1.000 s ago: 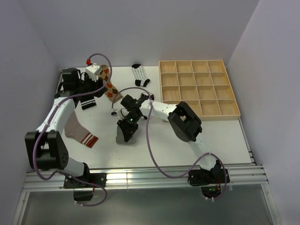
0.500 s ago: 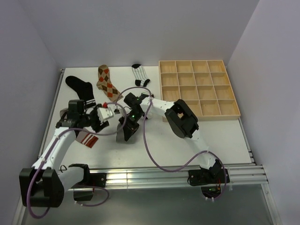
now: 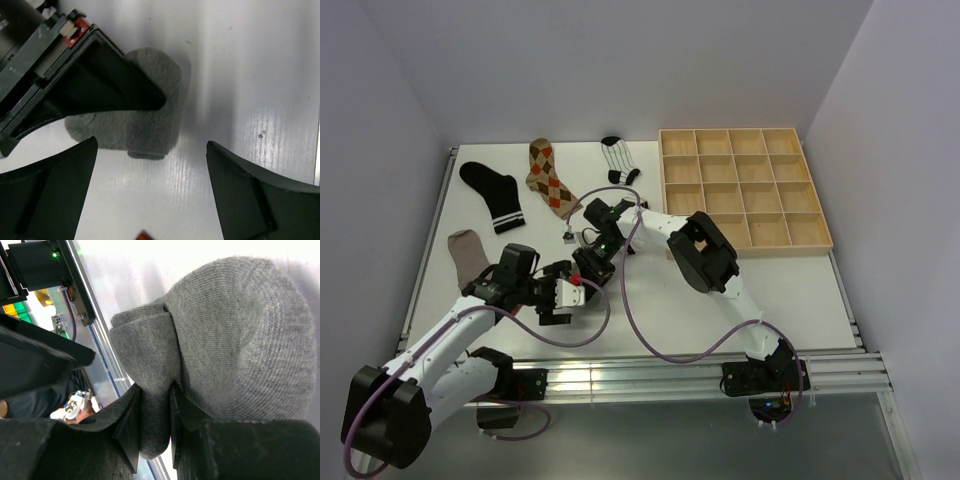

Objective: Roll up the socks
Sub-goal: Roll the sock at the center of the board.

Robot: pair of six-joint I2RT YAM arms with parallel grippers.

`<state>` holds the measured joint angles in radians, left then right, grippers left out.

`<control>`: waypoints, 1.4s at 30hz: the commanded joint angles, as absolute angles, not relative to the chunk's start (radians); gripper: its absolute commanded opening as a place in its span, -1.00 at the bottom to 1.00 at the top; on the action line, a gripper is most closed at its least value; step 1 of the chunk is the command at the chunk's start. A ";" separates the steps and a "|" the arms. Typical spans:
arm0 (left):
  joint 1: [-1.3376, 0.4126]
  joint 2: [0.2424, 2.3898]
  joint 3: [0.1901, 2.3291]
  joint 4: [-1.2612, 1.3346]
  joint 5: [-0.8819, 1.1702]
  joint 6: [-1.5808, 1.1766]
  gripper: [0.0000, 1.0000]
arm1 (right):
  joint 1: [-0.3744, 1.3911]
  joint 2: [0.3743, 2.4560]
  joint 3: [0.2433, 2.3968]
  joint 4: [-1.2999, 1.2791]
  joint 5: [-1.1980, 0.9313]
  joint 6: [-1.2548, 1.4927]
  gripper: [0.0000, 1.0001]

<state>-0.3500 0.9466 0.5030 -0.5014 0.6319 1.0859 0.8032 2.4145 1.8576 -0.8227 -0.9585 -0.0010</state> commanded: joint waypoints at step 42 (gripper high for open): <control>-0.466 1.238 0.472 -0.179 0.649 0.919 -0.99 | 0.732 2.093 1.398 -0.356 -0.687 0.208 0.08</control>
<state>-0.4889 1.2095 0.4355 -0.1127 0.5629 0.9504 0.7582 2.1948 1.5082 -0.4953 -0.8661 0.1459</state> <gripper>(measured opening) 0.097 0.531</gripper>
